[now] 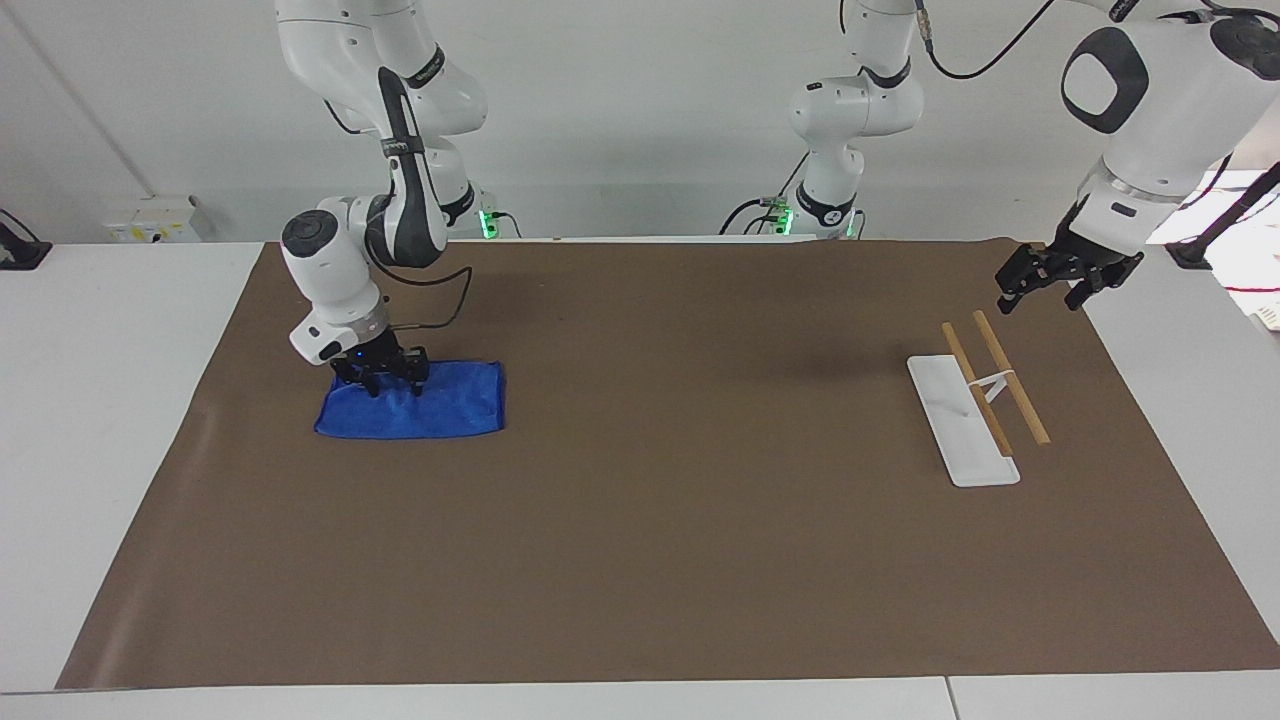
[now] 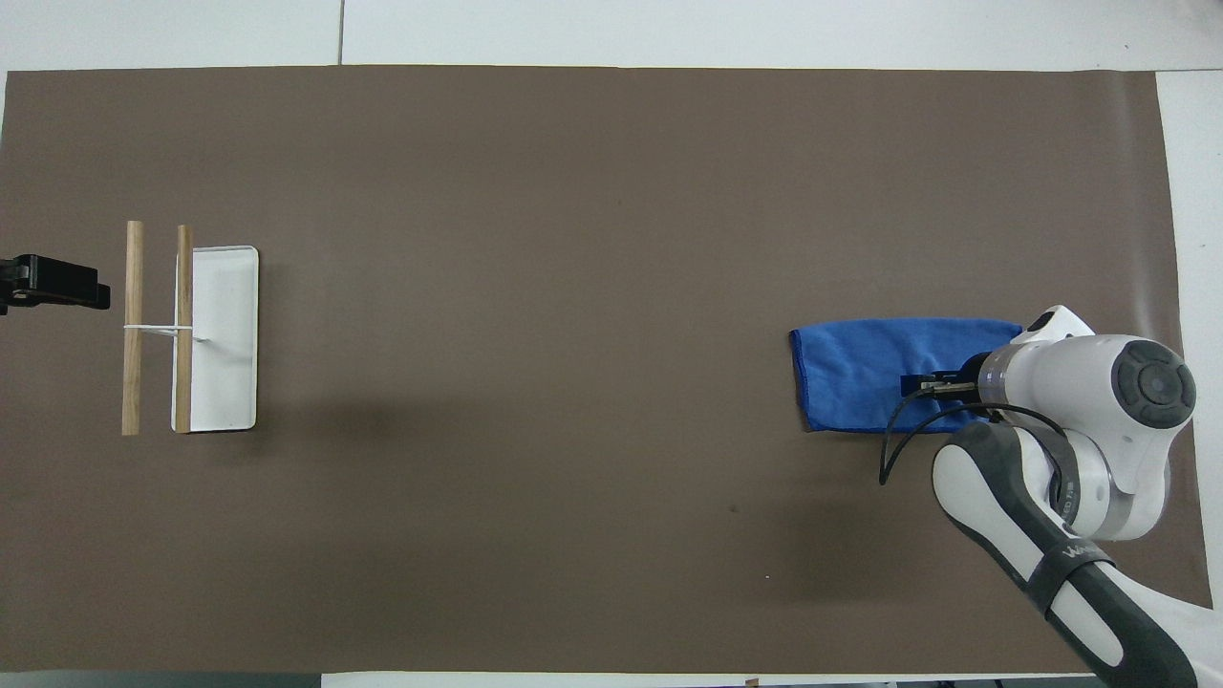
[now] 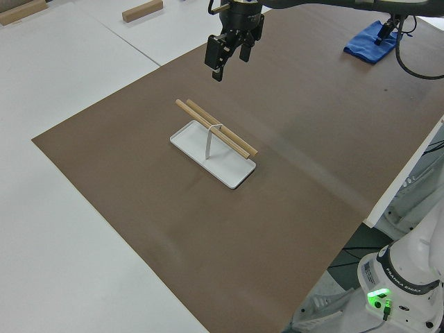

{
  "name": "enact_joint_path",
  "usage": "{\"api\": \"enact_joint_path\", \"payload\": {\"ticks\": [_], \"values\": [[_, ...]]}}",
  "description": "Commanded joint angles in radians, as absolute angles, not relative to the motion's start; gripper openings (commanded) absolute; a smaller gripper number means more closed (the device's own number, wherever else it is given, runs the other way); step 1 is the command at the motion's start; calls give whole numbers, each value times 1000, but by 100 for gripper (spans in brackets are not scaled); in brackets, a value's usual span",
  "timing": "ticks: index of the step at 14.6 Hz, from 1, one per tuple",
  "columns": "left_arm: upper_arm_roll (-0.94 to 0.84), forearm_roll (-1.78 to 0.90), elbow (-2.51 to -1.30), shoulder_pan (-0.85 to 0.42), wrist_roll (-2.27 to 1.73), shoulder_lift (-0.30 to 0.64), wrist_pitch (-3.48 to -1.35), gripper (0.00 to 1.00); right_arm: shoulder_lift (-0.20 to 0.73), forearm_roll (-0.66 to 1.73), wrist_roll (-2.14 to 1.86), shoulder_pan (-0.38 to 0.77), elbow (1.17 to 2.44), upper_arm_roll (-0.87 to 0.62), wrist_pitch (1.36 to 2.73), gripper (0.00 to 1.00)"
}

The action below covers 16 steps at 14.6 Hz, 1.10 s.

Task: Right arm passes towel to left arm to hang
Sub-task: 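Lift the towel with the right gripper and carry it toward the left gripper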

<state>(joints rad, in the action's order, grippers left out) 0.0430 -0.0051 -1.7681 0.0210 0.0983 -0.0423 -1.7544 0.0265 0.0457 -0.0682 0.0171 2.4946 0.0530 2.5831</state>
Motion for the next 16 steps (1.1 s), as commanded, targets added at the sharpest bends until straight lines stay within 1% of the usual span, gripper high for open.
{"api": "enact_joint_path", "payload": {"ticks": [1,2,3,4,9,12,13,14,16], "values": [[43,8,-1784,18,94,-60,-1767,100,25,72,-94,6,2526,46,2614,43],[43,8,-1784,18,92,-60,-1767,100,25,72,-87,6,2523,46,2609,2],[43,8,-1784,17,94,-60,-1767,100,25,72,-72,6,2514,46,2599,0],[43,8,-1784,17,94,-60,-1769,100,23,72,-57,11,2488,46,2570,0],[43,8,-1784,17,94,-60,-1767,100,-5,74,24,23,2182,43,2151,0],[43,8,-1784,17,94,-60,-1767,100,-3,135,93,21,1980,-6,1938,0],[43,8,-1784,17,94,-60,-1767,100,1,146,147,23,1911,-27,1884,0],[43,8,-1784,17,92,-60,-1767,100,5,159,194,21,1860,-56,1858,0],[43,8,-1784,18,94,-60,-1767,100,18,271,320,23,1765,-96,1844,0]]}}
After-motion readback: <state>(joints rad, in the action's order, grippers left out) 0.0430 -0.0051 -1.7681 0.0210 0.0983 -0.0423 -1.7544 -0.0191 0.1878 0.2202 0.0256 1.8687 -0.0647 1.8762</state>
